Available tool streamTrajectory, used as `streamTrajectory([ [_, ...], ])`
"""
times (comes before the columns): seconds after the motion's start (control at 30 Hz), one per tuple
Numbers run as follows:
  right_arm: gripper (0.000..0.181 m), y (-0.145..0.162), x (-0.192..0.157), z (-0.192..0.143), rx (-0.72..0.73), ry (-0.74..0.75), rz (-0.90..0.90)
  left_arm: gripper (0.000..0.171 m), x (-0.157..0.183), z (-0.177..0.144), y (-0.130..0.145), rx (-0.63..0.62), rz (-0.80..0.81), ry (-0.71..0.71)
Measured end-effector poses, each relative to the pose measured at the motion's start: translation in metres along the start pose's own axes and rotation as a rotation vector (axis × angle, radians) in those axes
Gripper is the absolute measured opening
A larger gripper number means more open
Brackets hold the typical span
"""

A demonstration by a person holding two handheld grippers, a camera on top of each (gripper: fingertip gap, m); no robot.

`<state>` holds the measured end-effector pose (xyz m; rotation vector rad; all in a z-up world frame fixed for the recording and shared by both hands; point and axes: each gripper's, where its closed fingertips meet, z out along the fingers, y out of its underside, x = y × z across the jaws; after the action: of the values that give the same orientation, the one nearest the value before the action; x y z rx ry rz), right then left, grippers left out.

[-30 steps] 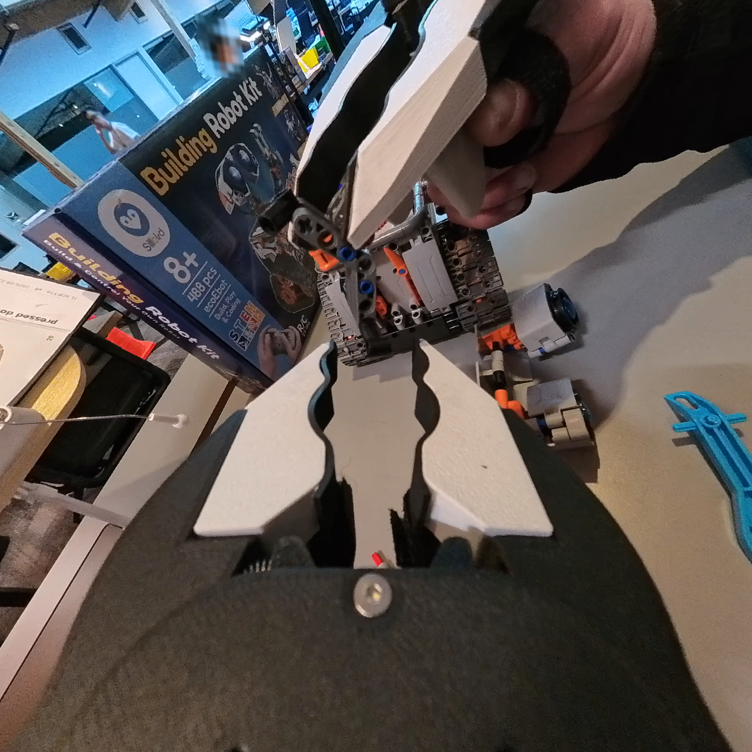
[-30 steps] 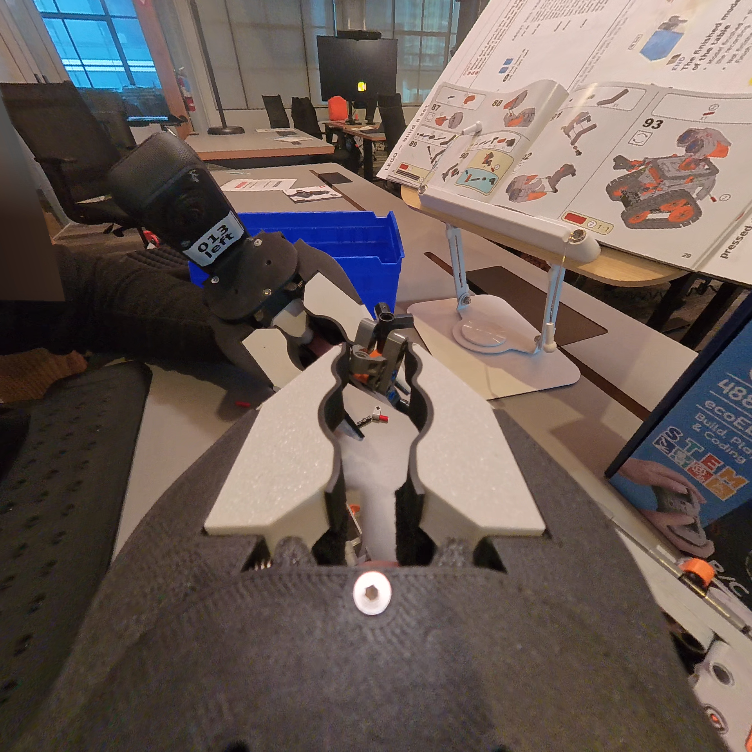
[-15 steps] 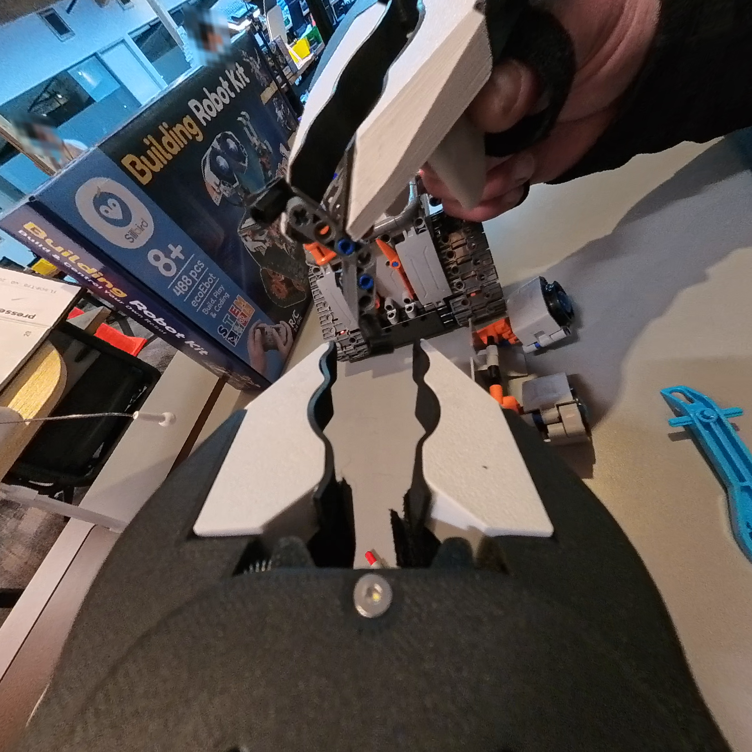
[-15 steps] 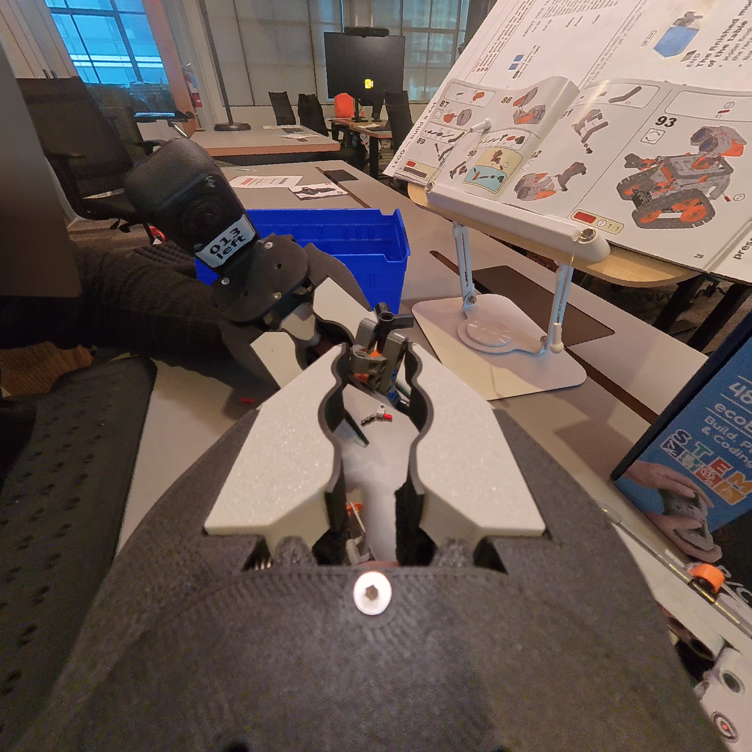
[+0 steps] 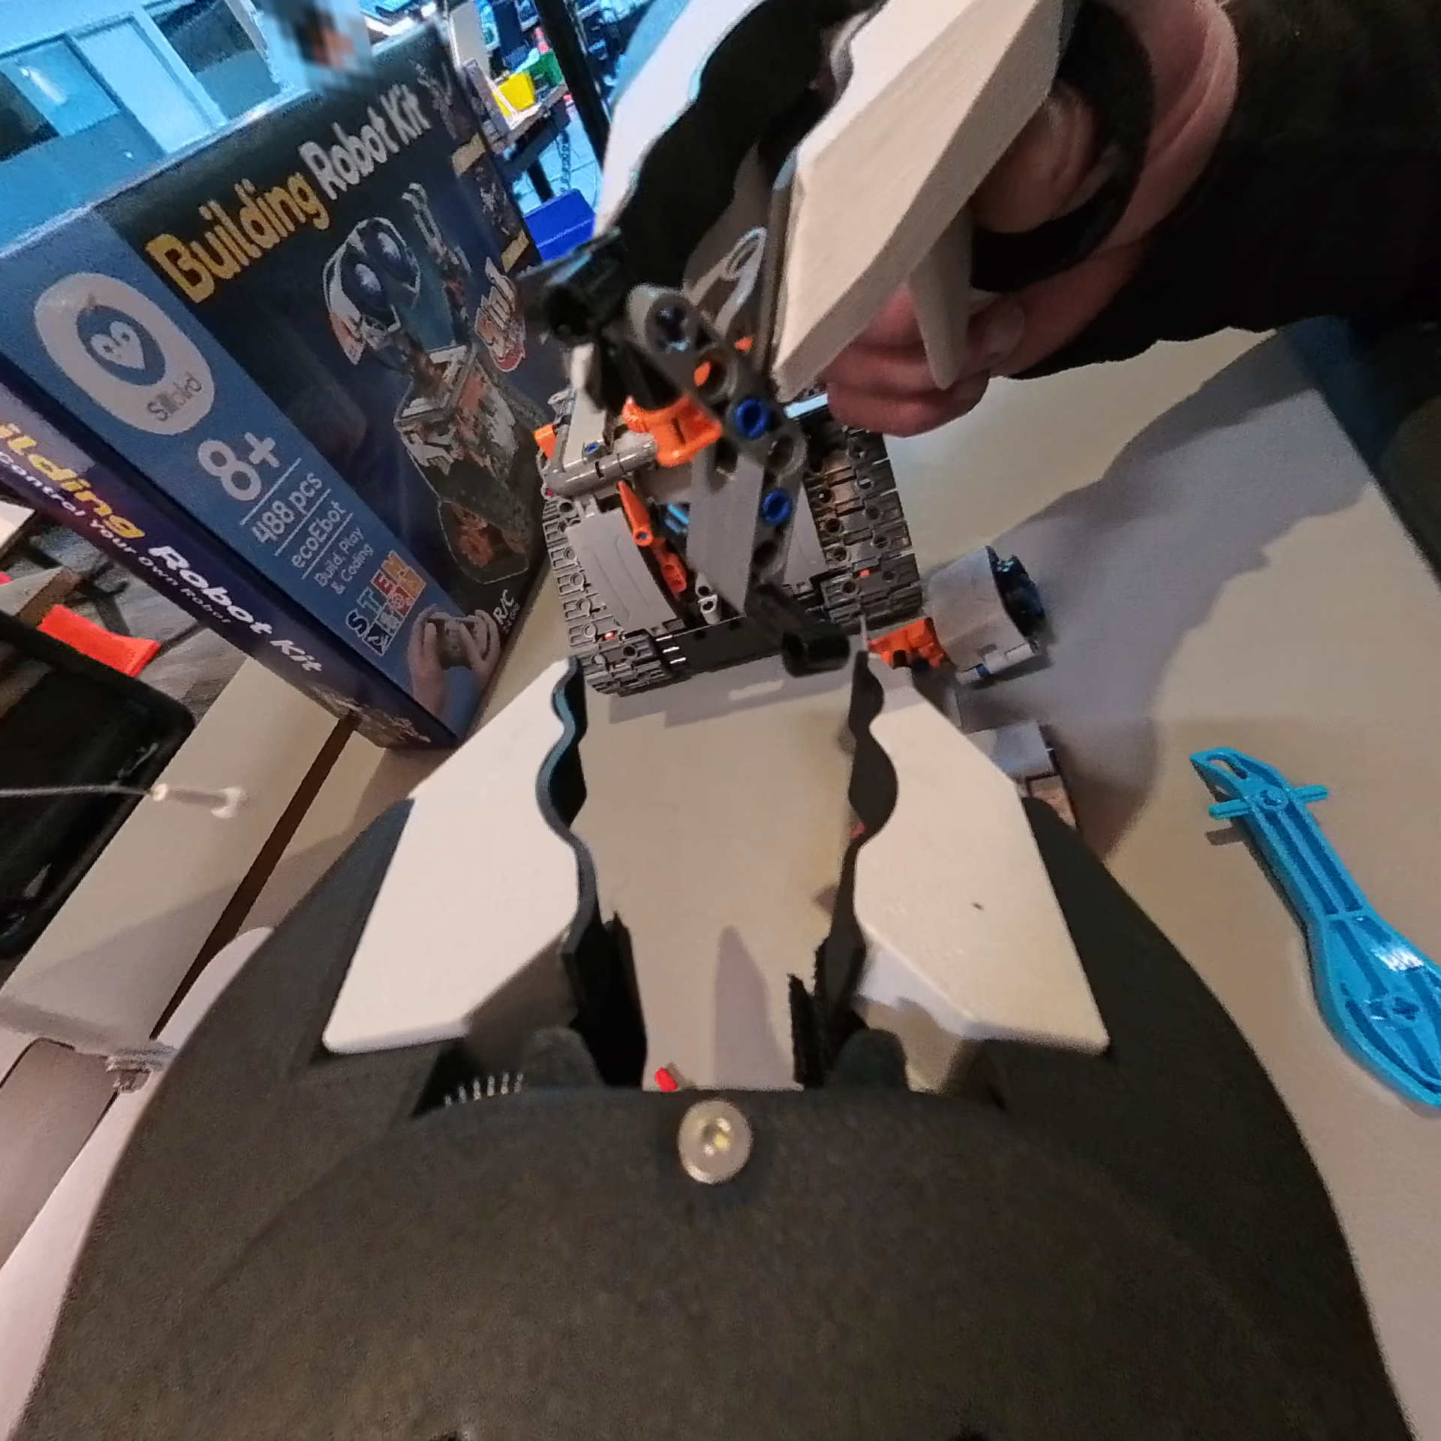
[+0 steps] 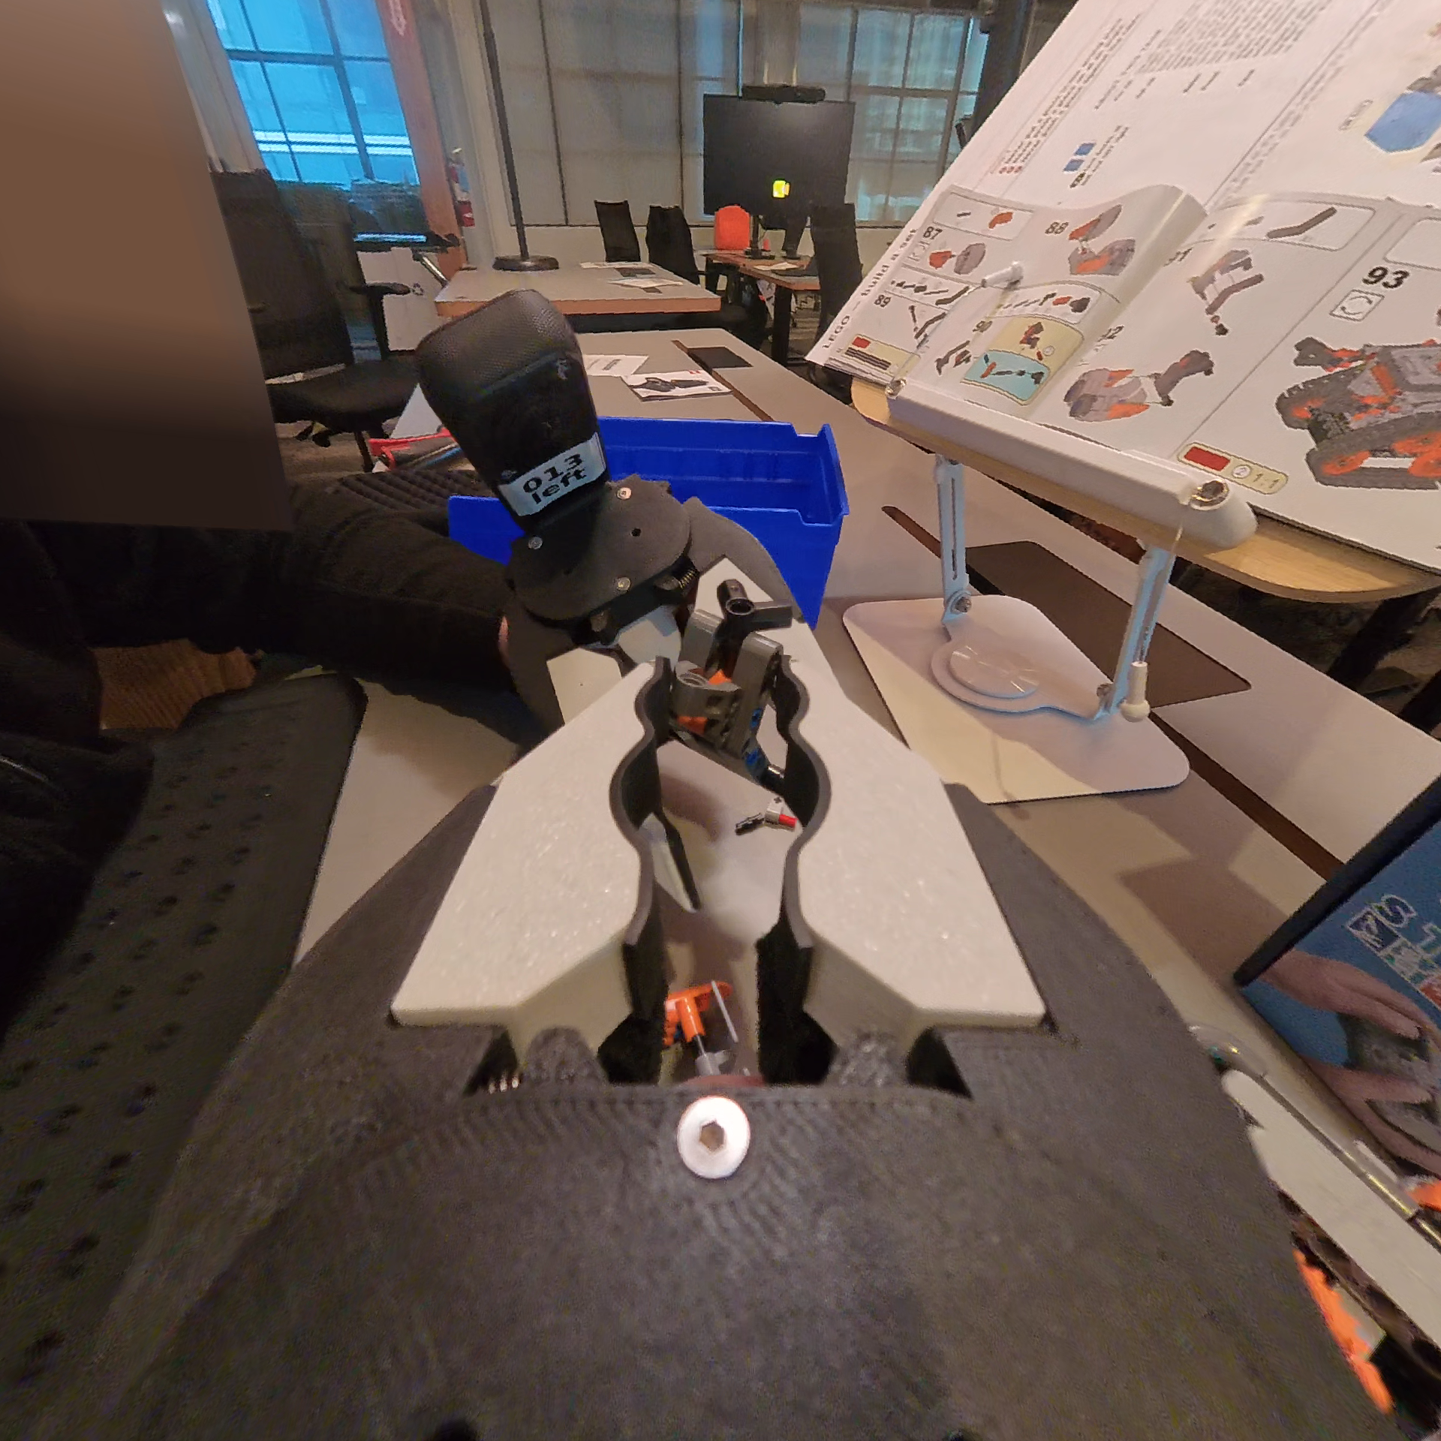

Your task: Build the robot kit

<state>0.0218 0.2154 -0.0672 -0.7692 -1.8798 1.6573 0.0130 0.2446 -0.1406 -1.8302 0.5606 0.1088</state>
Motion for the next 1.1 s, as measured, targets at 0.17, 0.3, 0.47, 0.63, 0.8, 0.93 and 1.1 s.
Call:
streamTrajectory([
  [0.17,0.025,0.0,-0.008,0.001,0.005,-0.05,0.002,0.065,0.015,0.0,-0.006,0.029,-0.001,0.077],
  [0.3,0.025,0.001,-0.022,0.003,-0.001,-0.119,-0.03,0.073,0.034,-0.004,-0.015,0.085,-0.132,0.263],
  [0.47,0.024,0.003,-0.039,0.005,-0.007,-0.206,-0.045,0.079,0.061,-0.014,-0.023,0.128,-0.286,0.527],
  [0.63,0.025,0.001,-0.048,0.002,0.005,-0.262,-0.047,0.071,0.083,-0.026,-0.035,0.197,-0.355,0.706],
  [0.8,0.025,-0.002,-0.049,-0.001,0.037,-0.295,-0.02,0.061,0.089,-0.035,-0.047,0.282,-0.4,0.779],
  [0.93,0.025,-0.006,-0.047,-0.005,0.067,-0.305,0.004,0.059,0.083,-0.04,-0.052,0.329,-0.438,0.798],
  [1.1,0.024,-0.007,-0.043,-0.007,0.084,-0.307,0.02,0.059,0.074,-0.045,-0.057,0.377,-0.485,0.807],
])
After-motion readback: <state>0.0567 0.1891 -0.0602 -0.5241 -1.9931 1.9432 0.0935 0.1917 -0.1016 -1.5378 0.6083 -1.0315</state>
